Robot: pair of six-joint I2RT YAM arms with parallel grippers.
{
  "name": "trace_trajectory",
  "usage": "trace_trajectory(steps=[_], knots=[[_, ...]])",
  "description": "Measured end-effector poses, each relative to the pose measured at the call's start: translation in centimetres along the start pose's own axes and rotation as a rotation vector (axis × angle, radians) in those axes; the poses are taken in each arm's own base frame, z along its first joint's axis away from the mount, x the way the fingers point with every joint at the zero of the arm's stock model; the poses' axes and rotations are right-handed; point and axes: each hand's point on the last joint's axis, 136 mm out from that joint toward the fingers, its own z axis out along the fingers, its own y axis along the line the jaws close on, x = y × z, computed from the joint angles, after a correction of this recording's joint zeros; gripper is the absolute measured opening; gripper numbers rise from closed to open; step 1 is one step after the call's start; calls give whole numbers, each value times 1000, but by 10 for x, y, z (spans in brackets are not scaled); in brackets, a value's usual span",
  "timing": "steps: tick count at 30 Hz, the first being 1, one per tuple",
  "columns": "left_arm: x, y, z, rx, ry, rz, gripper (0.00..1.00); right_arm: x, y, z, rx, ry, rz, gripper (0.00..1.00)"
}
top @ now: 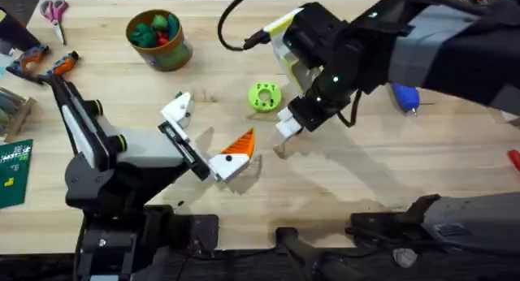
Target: Pick up the gripper from the table and insert it into the empty holder that is missing its gripper. Then pick up a screw, insert it into the mounting hole, and use the screwdriver to tighten it. Finally, clean up the table by picking up the vegetable and placing it into the bucket.
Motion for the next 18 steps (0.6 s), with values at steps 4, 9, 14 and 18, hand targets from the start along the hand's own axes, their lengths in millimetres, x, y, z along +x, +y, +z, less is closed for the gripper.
trace_trajectory(steps=[4,9,14,18], knots=[[0,0,0,0,0,0,986,-4,-1,3,8,-8,0,948],[0,0,0,0,0,0,985,-7,-2,3,10,-21,3,535],[0,0,0,0,0,0,986,-6,-2,2,13,-17,7,12],[0,0,0,0,0,0,986,-7,-2,2,12,-16,7,13]])
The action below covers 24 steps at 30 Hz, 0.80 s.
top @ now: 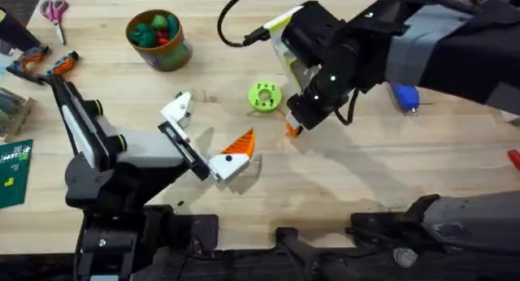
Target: Pick up the gripper from the table and insert it into the empty holder that is missing its gripper. Then pick up a screw, insert it into the mounting hole, and use the screwdriver to tighten it. Finally, clean up the table by picking up the vegetable and placing it into the bucket.
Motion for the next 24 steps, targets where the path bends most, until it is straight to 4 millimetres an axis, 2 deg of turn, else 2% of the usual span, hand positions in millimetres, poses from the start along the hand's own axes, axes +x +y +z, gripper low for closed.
trace_trajectory(steps=[4,12,20,24], knots=[[0,0,0,0,0,0,986,-10,6,-10,-52,-25,12,12],[0,0,0,0,0,1,986,-63,0,-68,-270,-209,90,11],[0,-1,0,8,1,23,986,-69,6,-100,-600,-275,152,11],[0,-1,0,8,1,24,986,-71,19,-112,-739,-295,124,10]])
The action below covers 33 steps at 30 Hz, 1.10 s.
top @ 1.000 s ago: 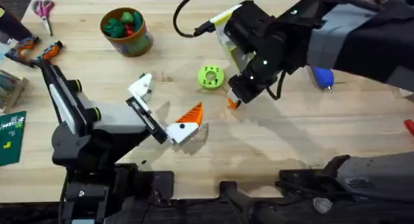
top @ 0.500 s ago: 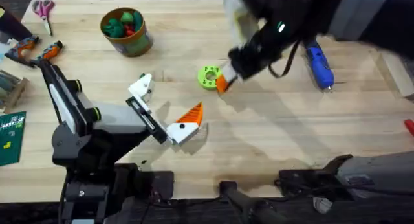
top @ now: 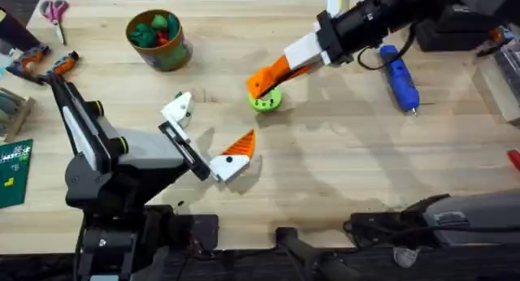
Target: Pick up the gripper from the table and insert it into the empty holder that is missing its gripper. Then pick up a screw, insert it into the mounting hole, and use the screwdriver to tighten it. Finally, clean up the table by picking up the vegetable and placing it into the bucket.
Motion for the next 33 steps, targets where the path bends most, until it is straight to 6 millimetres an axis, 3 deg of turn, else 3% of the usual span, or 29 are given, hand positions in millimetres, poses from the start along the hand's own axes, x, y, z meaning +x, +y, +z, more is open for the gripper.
trace_trajectory(steps=[6,16,22,23,33], knots=[[0,0,0,0,0,1,986,-4,15,19,-256,28,-2,10],[0,-4,0,24,1,12,986,1,6,58,-573,87,102,10],[2,-8,0,47,4,13,986,10,21,78,-664,132,95,10],[2,-9,0,52,5,15,986,14,31,83,-691,149,72,10],[2,-9,0,53,5,18,986,16,37,84,-708,156,64,10]])
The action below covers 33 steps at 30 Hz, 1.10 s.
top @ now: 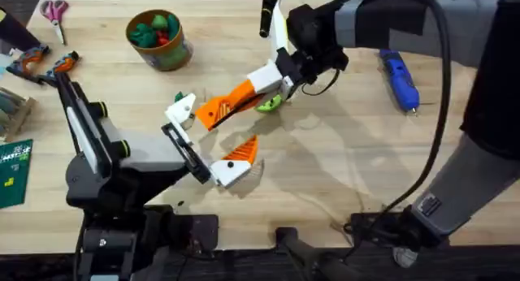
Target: Pick up the gripper from the table and insert it into the empty holder that is missing its gripper. Then pick up a screw, insert it into the mounting hole, and use the screwdriver to tighten it. Finally, clean up the table by picking up the vegetable and placing it into the bucket.
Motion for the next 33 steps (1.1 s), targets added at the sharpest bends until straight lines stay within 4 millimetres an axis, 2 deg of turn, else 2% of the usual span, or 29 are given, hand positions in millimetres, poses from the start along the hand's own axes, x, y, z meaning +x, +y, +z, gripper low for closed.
trace_trajectory(steps=[5,11,18,26,33], knots=[[0,0,0,0,0,0,986,-3,-2,0,6,-1,-28,10],[0,1,0,-7,0,0,986,-17,-7,3,25,-2,-85,9],[0,4,0,-22,-1,1,986,-14,-10,16,46,29,-2,9],[0,4,0,-22,-1,0,985,-15,-10,17,46,27,37,9],[0,5,0,-31,-1,1,986,-27,-10,18,48,14,34,8]])
